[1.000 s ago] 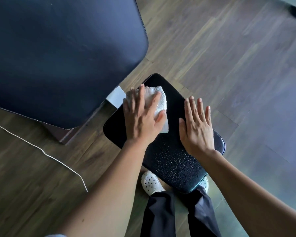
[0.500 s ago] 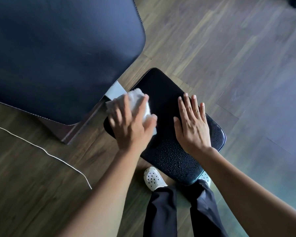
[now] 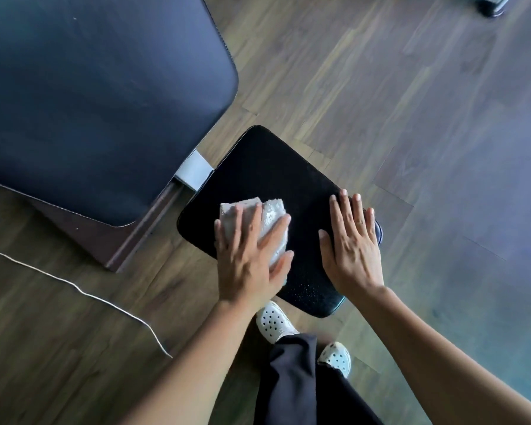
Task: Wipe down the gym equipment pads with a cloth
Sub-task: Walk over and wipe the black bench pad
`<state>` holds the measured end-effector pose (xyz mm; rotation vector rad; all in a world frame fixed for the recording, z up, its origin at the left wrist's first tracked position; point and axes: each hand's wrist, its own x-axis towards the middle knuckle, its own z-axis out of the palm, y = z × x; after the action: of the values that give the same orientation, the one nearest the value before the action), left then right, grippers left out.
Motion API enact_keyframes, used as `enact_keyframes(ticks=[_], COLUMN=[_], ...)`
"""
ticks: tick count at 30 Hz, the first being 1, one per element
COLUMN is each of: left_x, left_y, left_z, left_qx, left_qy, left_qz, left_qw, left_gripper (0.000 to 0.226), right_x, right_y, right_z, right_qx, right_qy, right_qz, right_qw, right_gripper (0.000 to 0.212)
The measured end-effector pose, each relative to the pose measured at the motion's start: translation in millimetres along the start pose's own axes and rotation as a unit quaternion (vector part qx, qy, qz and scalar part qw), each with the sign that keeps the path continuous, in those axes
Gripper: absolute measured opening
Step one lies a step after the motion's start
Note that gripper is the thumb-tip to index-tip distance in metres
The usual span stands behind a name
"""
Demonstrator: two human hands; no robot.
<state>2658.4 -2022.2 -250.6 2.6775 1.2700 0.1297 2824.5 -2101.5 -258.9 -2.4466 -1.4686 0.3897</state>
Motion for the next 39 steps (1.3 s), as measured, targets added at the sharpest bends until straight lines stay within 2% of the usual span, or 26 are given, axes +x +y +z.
enact_keyframes(ticks=[3, 5, 8, 9, 10, 15, 19, 21, 23, 25, 26, 29, 31, 33, 34, 37, 38, 39], left_x=[-11.8, -1.0, 25.5, 28.5, 27.7, -24.4, -36.3, -12.1, 20.6, 39.4, 42.3, 25.2, 17.8, 31.5, 43.7, 87.4, 94.1, 95.9], left_y=[-17.7, -39.6, -48.2, -37.3, -23.2, 28.7, 1.2, -24.1, -35.2, -15.4, 1.3, 30.8, 15.8, -8.8, -15.4, 1.2, 15.4, 29.2], left_z=[-3.0, -7.5, -11.7, -10.6, -7.2, 8.7, 5.7, 2.8, -0.7, 1.5, 3.6, 10.2, 7.8, 5.8, 5.9, 7.7, 9.0, 11.6], left_qx=[-0.014, -0.008, 0.040, 0.045, 0.042, -0.012, -0.026, -0.023, 0.015, 0.044, 0.039, 0.007, -0.003, 0.011, 0.018, 0.017, 0.014, 0.013], left_qy=[0.000, 0.008, 0.027, 0.036, 0.041, 0.018, 0.019, 0.027, 0.028, 0.024, 0.027, 0.007, -0.009, -0.011, -0.008, 0.006, 0.005, -0.002], left_qz=[0.117, 0.131, -0.038, -0.082, -0.092, 0.074, 0.183, 0.142, 0.028, -0.053, -0.050, 0.101, 0.206, 0.250, 0.227, 0.055, 0.030, 0.041], left_qw=[0.993, 0.991, 0.998, 0.995, 0.994, 0.997, 0.982, 0.989, 0.999, 0.997, 0.998, 0.995, 0.978, 0.968, 0.974, 0.998, 0.999, 0.999], left_gripper=[0.055, 0.050, 0.047, 0.046, 0.045, 0.051, 0.053, 0.048, 0.046, 0.046, 0.047, 0.049, 0.049, 0.049, 0.047, 0.046, 0.047, 0.048], right_x=[-5.1, -8.8, -17.5, -21.5, -24.8, -38.5, -43.0, -44.0, -43.6, -42.5, -42.2, -42.2, -41.8, -41.0, -40.9, -41.7, -42.5, -42.9], right_y=[2.8, 5.6, 8.6, 9.5, 10.6, 19.1, 24.9, 25.5, 25.5, 25.8, 26.4, 27.9, 28.5, 28.0, 27.1, 25.5, 25.7, 26.2], right_z=[1.5, 2.0, 2.8, 3.2, 4.1, 7.2, 4.5, 4.7, 5.8, 6.1, 6.0, 5.8, 5.3, 5.1, 5.4, 7.1, 7.4, 7.7], right_qx=[-0.003, -0.006, -0.010, -0.009, -0.006, 0.020, 0.027, 0.025, 0.025, 0.024, 0.025, 0.029, 0.029, 0.031, 0.032, 0.037, 0.040, 0.043], right_qy=[0.004, 0.007, 0.011, 0.012, 0.014, 0.022, 0.020, 0.019, 0.016, 0.016, 0.017, 0.019, 0.022, 0.027, 0.028, 0.032, 0.033, 0.035], right_qz=[-0.007, -0.013, -0.013, -0.014, -0.015, -0.023, -0.032, -0.033, -0.030, -0.021, -0.015, -0.004, 0.009, 0.021, 0.027, 0.047, 0.054, 0.058], right_qw=[1.000, 1.000, 1.000, 1.000, 1.000, 0.999, 0.999, 0.999, 0.999, 0.999, 0.999, 0.999, 0.999, 0.999, 0.999, 0.998, 0.997, 0.997], right_gripper=[0.058, 0.058, 0.059, 0.058, 0.058, 0.058, 0.057, 0.057, 0.058, 0.058, 0.059, 0.059, 0.059, 0.060, 0.060, 0.060, 0.060, 0.060])
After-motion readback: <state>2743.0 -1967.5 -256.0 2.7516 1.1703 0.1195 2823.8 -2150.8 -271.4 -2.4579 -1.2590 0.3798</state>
